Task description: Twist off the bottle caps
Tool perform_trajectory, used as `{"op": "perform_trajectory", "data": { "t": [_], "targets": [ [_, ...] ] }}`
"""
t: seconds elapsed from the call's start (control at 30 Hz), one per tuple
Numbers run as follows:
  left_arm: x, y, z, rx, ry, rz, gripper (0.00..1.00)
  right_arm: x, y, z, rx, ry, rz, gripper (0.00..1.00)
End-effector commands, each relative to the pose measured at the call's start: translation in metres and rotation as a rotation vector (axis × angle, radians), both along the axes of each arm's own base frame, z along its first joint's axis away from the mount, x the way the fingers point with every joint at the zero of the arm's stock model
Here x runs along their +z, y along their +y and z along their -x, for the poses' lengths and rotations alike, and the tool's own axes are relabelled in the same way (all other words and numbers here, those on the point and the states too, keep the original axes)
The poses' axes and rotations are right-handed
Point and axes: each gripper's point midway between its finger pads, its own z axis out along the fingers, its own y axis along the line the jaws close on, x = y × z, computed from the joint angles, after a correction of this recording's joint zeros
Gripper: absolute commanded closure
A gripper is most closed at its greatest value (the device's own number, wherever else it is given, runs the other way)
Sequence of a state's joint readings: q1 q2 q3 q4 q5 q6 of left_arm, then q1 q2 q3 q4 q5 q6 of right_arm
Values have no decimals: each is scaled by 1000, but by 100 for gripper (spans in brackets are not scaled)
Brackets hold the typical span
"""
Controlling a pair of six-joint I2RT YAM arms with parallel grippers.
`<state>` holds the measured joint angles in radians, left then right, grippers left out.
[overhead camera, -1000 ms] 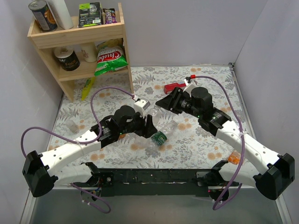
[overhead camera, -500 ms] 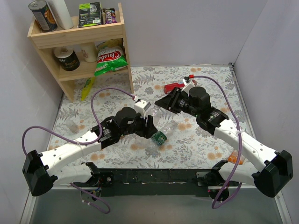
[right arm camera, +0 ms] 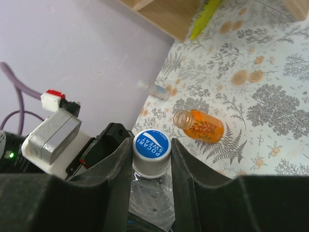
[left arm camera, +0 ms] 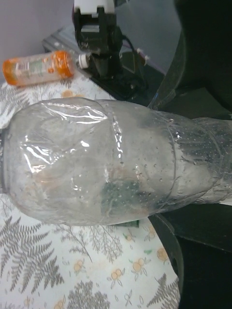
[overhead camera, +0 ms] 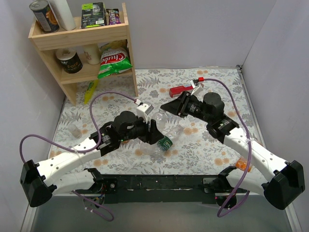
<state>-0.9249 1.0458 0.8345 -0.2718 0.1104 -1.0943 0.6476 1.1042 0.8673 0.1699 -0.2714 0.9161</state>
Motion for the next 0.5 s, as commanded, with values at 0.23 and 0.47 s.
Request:
{"op": "perform_trajectory", "data": {
  "t": [0.23, 0.47],
  "targets": [
    [106, -24, 87, -523, 14, 419, 81, 73, -9, 58, 430, -420, -191, 99],
    [134, -19, 115, -693, 62, 506, 81, 105, -11, 87, 610, -608, -248, 99]
  ]
}}
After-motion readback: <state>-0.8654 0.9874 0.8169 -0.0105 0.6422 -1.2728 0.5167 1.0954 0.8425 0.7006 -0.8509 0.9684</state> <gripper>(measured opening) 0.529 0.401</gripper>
